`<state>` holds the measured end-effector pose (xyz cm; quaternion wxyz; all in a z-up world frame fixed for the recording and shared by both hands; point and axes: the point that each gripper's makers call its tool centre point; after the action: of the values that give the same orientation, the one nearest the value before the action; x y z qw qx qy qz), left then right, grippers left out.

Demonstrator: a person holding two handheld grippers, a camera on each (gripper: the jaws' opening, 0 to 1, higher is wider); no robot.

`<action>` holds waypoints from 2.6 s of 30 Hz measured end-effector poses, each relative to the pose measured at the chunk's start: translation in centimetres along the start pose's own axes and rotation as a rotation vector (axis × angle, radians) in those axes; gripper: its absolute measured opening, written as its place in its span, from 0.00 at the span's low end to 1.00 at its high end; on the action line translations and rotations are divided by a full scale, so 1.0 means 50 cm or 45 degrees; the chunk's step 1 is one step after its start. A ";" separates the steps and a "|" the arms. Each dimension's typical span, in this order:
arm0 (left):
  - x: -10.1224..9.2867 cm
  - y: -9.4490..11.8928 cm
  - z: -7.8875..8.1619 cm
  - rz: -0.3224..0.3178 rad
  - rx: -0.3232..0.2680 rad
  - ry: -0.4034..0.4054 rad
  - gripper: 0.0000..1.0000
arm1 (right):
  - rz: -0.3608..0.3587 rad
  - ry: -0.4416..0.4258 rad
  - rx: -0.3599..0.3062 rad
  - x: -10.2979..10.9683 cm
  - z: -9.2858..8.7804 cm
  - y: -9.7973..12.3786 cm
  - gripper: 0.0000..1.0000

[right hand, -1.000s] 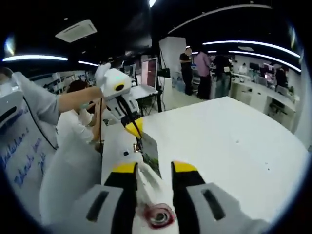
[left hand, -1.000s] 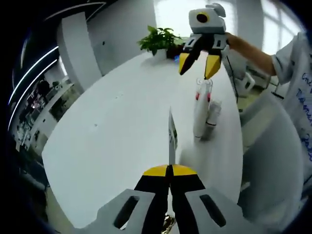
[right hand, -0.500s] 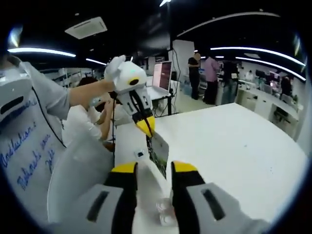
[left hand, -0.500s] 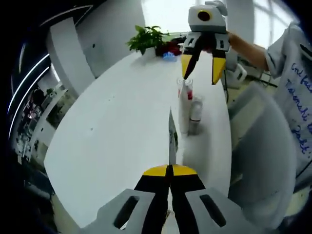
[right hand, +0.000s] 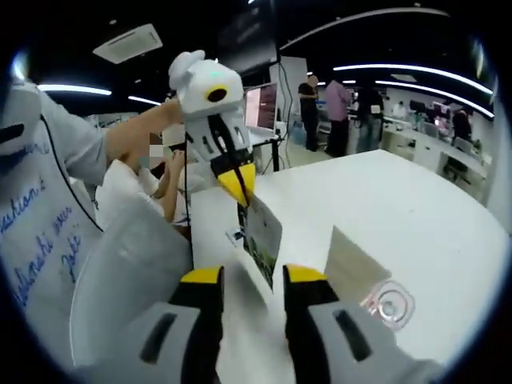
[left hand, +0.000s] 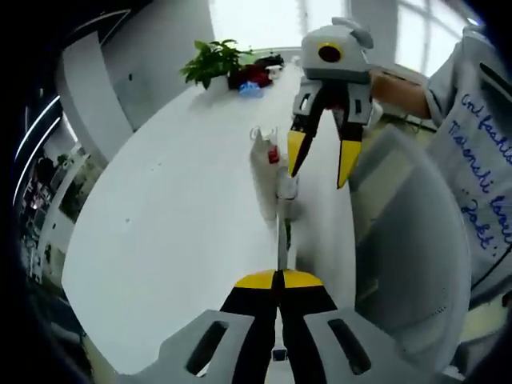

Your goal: Arrange the skincare products in the storage area until every visible bottle or jar stands upright without overlapping.

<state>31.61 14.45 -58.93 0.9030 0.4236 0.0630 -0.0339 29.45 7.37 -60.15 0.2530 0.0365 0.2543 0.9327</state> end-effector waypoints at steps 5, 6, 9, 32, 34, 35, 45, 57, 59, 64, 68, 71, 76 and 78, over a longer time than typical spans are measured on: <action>-0.022 -0.009 0.005 -0.076 -0.011 -0.012 0.00 | -0.006 0.005 0.041 0.019 -0.029 -0.020 0.30; -0.025 -0.009 0.007 -0.082 -0.012 -0.021 0.00 | -0.009 0.011 0.052 0.024 -0.037 -0.025 0.30; -0.031 -0.009 0.017 -0.105 -0.040 -0.026 0.00 | -0.002 0.017 0.083 0.035 -0.062 -0.038 0.29; -0.049 -0.007 0.077 -0.196 -0.248 -0.035 0.00 | 0.081 -0.075 0.028 0.059 -0.095 -0.043 0.02; -0.052 -0.005 0.083 -0.218 -0.287 -0.022 0.00 | 0.080 -0.052 0.016 0.059 -0.094 -0.040 0.01; -0.046 -0.003 0.089 -0.198 -0.314 -0.018 0.00 | 0.091 -0.065 0.008 0.060 -0.092 -0.038 0.01; -0.042 -0.004 0.080 -0.253 -0.455 0.045 0.22 | 0.110 -0.058 -0.039 0.071 -0.074 -0.029 0.01; -0.033 -0.040 0.055 -0.271 -0.593 0.177 0.11 | 0.116 -0.182 -0.058 0.068 -0.056 -0.027 0.01; -0.032 -0.046 0.056 -0.272 -0.615 0.189 0.09 | 0.113 -0.189 -0.047 0.068 -0.059 -0.028 0.01; -0.037 -0.056 0.052 -0.307 -0.648 0.235 0.05 | 0.105 -0.243 -0.006 0.066 -0.071 -0.027 0.01; -0.028 -0.064 0.046 -0.290 -0.667 0.296 0.04 | 0.087 -0.265 0.026 0.063 -0.077 -0.030 0.01; -0.022 -0.066 0.038 -0.292 -0.692 0.366 0.03 | 0.077 -0.290 0.034 0.061 -0.079 -0.032 0.01; -0.011 -0.080 0.016 -0.265 -0.682 0.429 0.01 | 0.052 -0.308 0.064 0.057 -0.087 -0.038 0.01; -0.004 -0.090 0.000 -0.247 -0.655 0.473 0.00 | 0.048 -0.315 0.091 0.057 -0.092 -0.042 0.01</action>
<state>30.88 11.59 -62.30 0.9460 0.1725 0.2731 -0.0251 27.02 8.22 -65.35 0.2636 0.1650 0.2533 0.9160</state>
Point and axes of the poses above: the point that each gripper's makers call its tool centre point, and the gripper's own axes: y roughly backward along the fingers, x roughly to its left, z roughly out of its top, and after that the axes turned 15 degrees about -z, right-handed
